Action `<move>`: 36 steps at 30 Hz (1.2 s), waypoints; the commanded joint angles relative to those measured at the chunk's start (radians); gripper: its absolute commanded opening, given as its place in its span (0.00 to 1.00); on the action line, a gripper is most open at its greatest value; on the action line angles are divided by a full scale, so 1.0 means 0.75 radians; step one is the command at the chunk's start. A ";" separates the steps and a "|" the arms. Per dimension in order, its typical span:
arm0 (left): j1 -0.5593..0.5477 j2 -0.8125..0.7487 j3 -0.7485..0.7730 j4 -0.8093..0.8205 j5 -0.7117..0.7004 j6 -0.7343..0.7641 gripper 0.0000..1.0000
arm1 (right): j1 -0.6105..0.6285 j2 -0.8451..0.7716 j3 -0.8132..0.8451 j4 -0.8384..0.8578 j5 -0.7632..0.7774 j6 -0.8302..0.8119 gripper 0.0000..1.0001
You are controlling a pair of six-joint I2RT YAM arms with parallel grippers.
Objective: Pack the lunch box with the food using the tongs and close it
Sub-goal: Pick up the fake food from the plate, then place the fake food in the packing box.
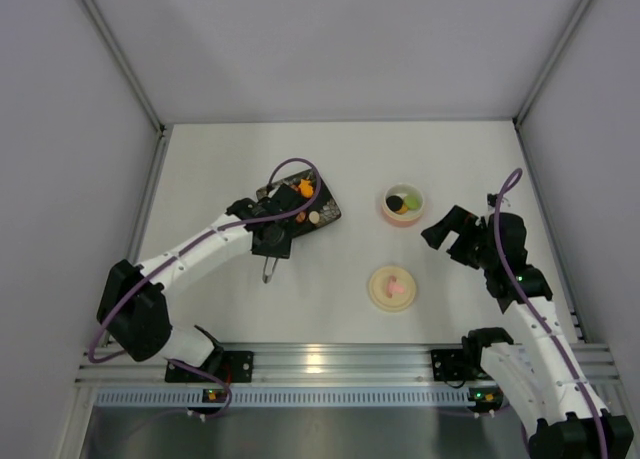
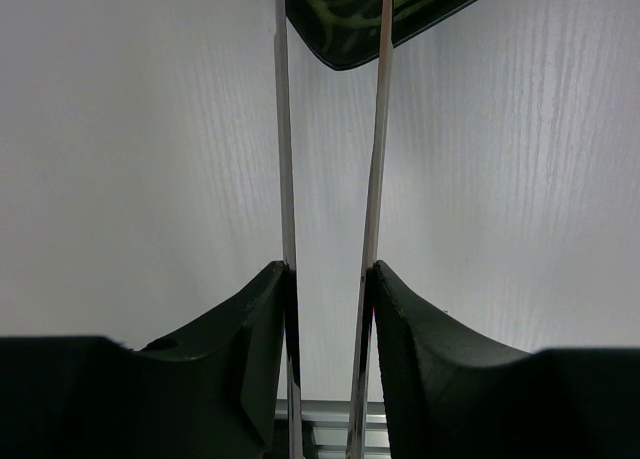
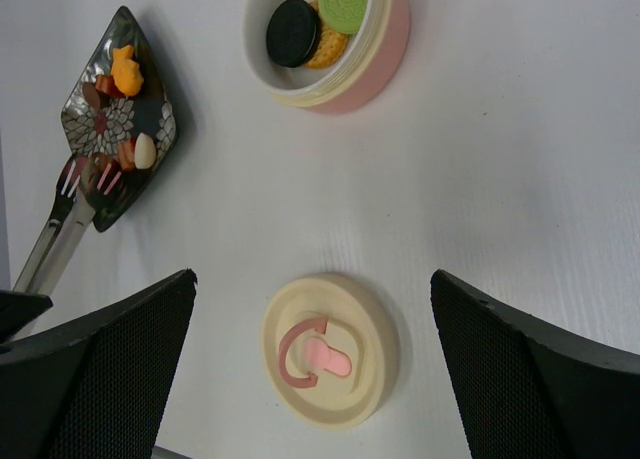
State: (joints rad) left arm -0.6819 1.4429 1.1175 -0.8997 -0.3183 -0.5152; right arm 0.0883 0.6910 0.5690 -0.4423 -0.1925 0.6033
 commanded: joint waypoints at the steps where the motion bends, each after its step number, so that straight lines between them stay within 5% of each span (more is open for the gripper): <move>1: 0.007 -0.020 0.048 0.015 -0.005 0.016 0.41 | -0.022 -0.001 0.004 0.078 0.003 -0.007 0.99; 21: -0.011 -0.032 0.346 -0.038 -0.048 0.022 0.40 | -0.022 -0.005 0.065 0.040 0.011 -0.013 1.00; 36: -0.347 0.463 0.921 0.026 -0.034 -0.002 0.40 | -0.022 -0.071 0.252 -0.196 0.193 -0.074 1.00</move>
State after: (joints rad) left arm -0.9119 1.7527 1.7164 -0.9199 -0.3531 -0.5098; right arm 0.0887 0.6559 0.6964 -0.5301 -0.1043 0.5755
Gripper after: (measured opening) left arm 0.403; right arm 0.993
